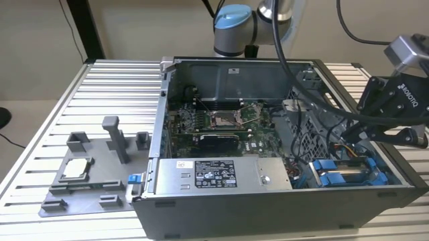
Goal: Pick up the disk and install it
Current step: 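Insert the first disk wire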
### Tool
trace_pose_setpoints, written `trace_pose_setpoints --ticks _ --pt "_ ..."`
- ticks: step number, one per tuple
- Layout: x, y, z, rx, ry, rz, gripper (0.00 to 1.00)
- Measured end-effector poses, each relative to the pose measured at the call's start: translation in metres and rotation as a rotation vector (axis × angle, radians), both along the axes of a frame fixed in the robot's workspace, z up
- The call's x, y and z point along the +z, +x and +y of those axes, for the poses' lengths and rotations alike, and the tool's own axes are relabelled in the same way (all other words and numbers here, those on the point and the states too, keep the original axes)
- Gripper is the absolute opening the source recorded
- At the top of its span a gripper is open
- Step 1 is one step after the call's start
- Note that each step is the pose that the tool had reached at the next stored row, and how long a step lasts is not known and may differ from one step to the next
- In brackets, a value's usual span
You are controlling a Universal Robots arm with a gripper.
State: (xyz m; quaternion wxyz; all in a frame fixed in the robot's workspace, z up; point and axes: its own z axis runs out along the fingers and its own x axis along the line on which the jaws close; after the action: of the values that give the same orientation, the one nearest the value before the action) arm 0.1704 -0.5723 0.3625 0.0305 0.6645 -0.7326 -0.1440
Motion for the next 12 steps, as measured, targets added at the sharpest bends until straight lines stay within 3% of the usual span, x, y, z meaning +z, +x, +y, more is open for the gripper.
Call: trace_pose_setpoints --ticks 6,10,12 --pt "0.0035 -0.0049 0.0000 0.001 -0.0389 0.0000 0.00" --pt "0.0038 -0.0101 0.0000 0.002 -0.0545 -0.0002 0.00" --pt "0.0039 -0.0131 0.0000 0.002 -0.0667 -0.0010 0.00"
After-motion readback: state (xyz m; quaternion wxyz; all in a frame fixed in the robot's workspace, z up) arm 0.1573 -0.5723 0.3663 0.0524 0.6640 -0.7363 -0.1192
